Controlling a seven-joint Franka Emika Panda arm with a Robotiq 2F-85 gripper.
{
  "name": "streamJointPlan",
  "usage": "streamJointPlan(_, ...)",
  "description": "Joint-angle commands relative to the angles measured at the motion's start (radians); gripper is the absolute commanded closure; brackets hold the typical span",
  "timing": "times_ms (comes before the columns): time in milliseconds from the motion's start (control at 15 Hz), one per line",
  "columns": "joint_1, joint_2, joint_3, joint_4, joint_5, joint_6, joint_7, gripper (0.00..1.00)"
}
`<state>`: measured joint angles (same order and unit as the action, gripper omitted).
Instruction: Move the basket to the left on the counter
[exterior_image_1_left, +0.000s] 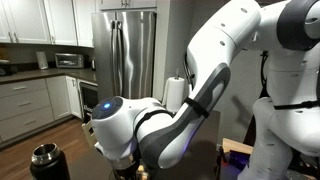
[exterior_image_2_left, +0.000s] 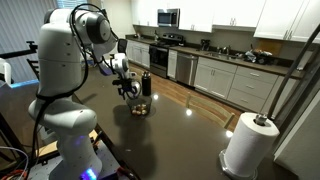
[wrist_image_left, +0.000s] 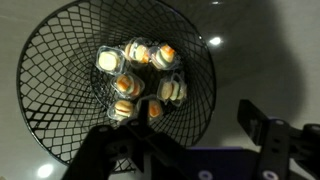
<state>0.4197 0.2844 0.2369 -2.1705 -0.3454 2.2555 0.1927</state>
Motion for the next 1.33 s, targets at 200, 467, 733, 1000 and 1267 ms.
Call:
streamJointPlan(200,-0.054,-0.065,0.025,0.06,0.156,-0.11,-0.108,0.0)
streamJointPlan(467,-0.086,-0.12,0.003,0.072,0.164,-0.092,-0.077,0.0)
streamJointPlan(733,-0.123,-0.176,-0.029,0.074,0.123,-0.068,-0.057,0.0)
streamJointPlan(1000,-0.171,-0.232,-0.061,0.073,0.133,-0.056,-0.064,0.0)
streamJointPlan(1267,-0.211,-0.275,-0.082,0.074,0.133,-0.048,-0.054,0.0)
